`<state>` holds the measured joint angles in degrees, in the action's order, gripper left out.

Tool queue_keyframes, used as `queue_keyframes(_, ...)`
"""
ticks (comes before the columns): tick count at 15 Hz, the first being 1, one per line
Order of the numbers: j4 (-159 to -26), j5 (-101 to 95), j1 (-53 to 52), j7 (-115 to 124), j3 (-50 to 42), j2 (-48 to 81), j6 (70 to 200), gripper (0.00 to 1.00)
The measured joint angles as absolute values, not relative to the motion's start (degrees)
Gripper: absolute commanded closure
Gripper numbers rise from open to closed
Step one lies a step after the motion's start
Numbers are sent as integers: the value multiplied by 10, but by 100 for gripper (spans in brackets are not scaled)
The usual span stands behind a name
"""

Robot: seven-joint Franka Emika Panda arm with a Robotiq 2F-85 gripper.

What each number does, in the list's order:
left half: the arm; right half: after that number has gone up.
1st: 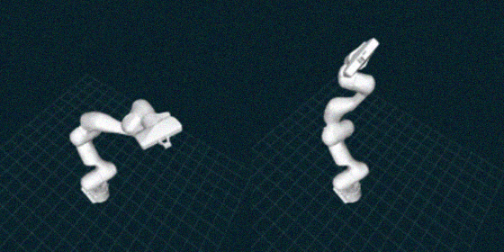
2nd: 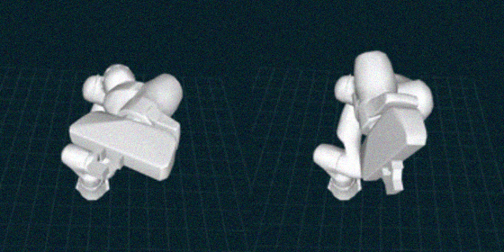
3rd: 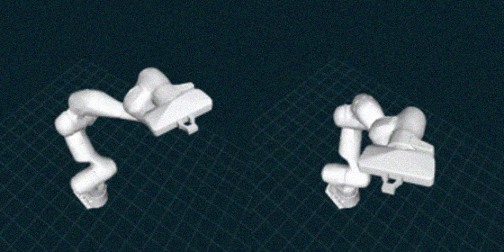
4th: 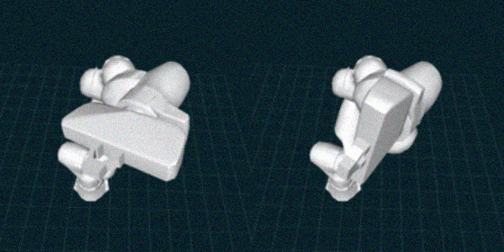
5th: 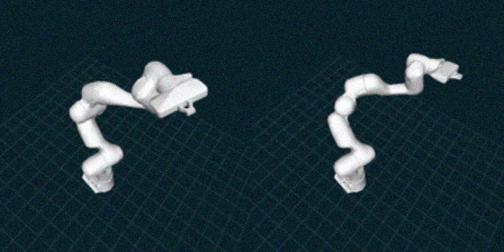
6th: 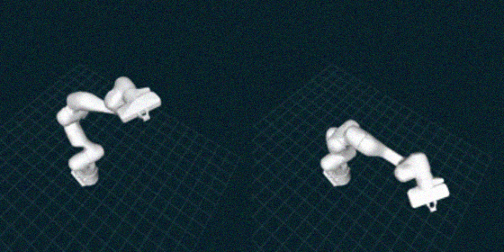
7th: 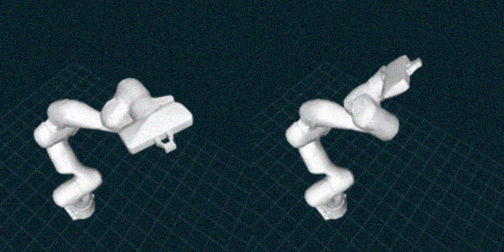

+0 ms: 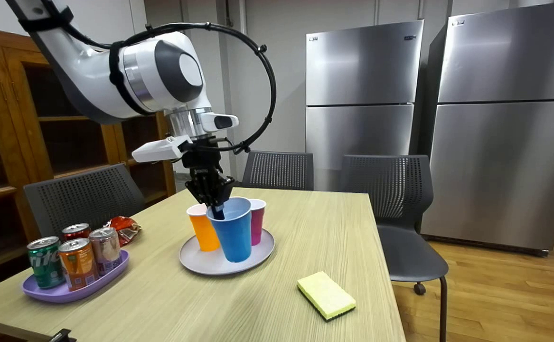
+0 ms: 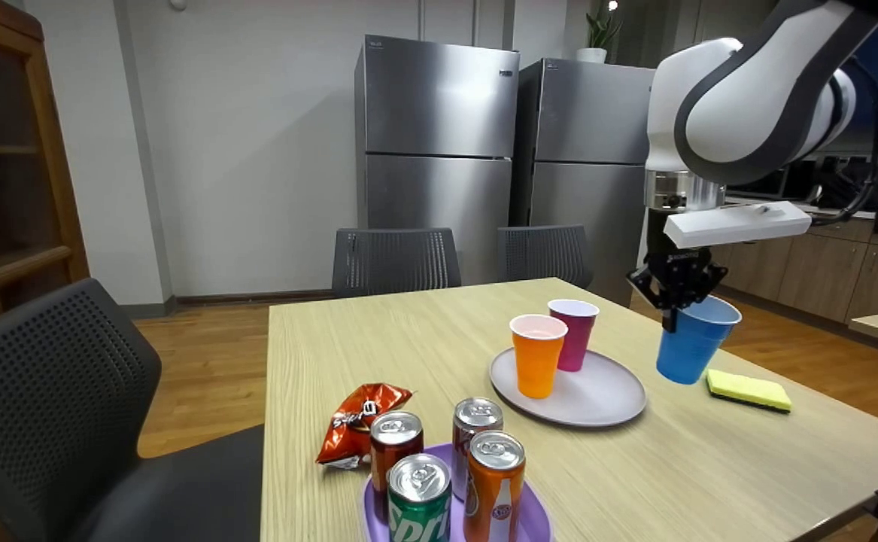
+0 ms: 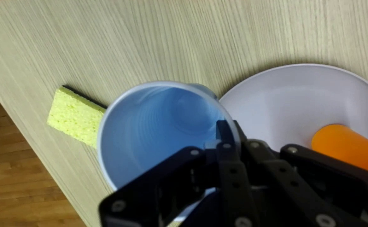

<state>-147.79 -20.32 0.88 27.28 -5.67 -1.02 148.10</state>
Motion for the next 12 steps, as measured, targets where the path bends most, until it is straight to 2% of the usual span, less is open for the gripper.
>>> queue_keyframes(12, -1386, -202, -5, 258, -29, 80, 1481, 100)
